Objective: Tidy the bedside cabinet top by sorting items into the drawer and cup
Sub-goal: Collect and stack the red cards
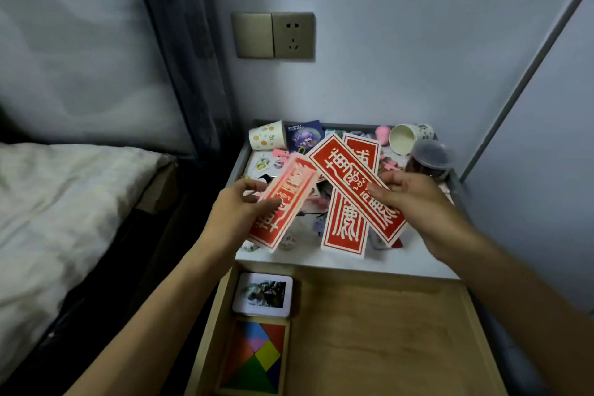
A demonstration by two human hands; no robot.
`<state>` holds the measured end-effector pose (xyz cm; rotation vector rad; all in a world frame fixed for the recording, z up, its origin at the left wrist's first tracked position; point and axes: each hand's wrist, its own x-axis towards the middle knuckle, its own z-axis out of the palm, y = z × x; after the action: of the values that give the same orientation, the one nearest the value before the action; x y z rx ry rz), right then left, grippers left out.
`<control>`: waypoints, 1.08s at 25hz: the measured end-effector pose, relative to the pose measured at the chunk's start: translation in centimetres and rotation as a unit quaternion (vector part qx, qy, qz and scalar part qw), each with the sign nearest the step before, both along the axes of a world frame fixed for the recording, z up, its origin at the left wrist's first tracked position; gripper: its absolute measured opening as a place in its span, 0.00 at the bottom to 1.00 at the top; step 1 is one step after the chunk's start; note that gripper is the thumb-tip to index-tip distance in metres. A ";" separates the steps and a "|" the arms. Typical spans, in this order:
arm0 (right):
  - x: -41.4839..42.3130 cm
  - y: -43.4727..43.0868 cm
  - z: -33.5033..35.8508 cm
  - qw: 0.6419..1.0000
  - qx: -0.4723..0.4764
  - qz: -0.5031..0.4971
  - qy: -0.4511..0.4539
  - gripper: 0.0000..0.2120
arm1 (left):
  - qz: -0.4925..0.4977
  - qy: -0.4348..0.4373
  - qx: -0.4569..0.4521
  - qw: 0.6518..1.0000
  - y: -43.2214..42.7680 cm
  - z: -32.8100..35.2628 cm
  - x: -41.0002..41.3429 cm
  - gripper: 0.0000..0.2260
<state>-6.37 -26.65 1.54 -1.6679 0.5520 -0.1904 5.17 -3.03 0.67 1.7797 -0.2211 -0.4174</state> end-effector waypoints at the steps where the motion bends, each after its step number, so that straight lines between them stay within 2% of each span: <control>1: -0.6 0.3 -0.5 1.000 0.018 0.007 -0.016 0.09 | -0.025 -0.014 0.013 1.000 0.1 0.0 -0.6 0.12; 3: -1.1 0.1 -1.1 0.999 -0.005 0.028 -0.014 0.07 | -0.093 -0.035 0.071 0.993 0.0 0.0 -1.0 0.12; 5: -1.3 -0.2 -1.5 0.996 -0.059 0.066 0.020 0.07 | -0.181 -0.021 0.105 0.978 0.1 0.2 -0.8 0.11; 8: -1.1 -0.3 -1.4 0.987 -0.056 0.137 0.060 0.10 | -0.248 0.041 0.086 0.964 -0.1 1.0 -0.3 0.11; 11: -0.7 0.4 -1.5 0.980 -0.022 0.183 0.078 0.11 | -0.193 0.112 0.018 0.975 -0.7 1.3 -0.2 0.16; 14: -0.9 0.9 -2.0 0.984 0.028 0.157 0.077 0.12 | -0.097 0.117 -0.020 0.988 -1.0 0.8 0.1 0.20; 16: -1.2 1.1 -2.3 0.989 0.064 0.120 0.065 0.11 | -0.062 0.130 -0.072 0.987 -0.9 0.4 0.1 0.18; 19: -1.3 2.2 -3.0 0.996 0.091 -0.008 0.009 0.10 | -0.013 0.179 -0.215 0.960 -1.0 -0.1 -1.0 0.12; 20: -1.3 2.9 -3.3 0.995 0.088 -0.040 -0.013 0.10 | -0.021 0.182 -0.231 0.956 -1.4 -0.4 -1.8 0.13; 21: -1.2 3.6 -3.7 0.995 0.079 -0.052 -0.028 0.09 | -0.042 0.171 -0.210 0.962 -1.9 -1.0 -2.7 0.13; 24: -0.7 5.6 -4.5 0.997 0.022 -0.067 -0.041 0.11 | -0.067 0.103 -0.074 0.990 -3.6 -2.5 -5.2 0.10; 27: -0.6 6.4 -4.5 0.997 -0.038 -0.056 -0.049 0.11 | -0.042 0.092 -0.071 0.992 -3.8 -2.9 -5.5 0.08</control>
<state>-6.97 -20.20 -3.01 -1.6929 0.5704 -0.3762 -0.35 -6.79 -2.28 1.5857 -0.1917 -0.6084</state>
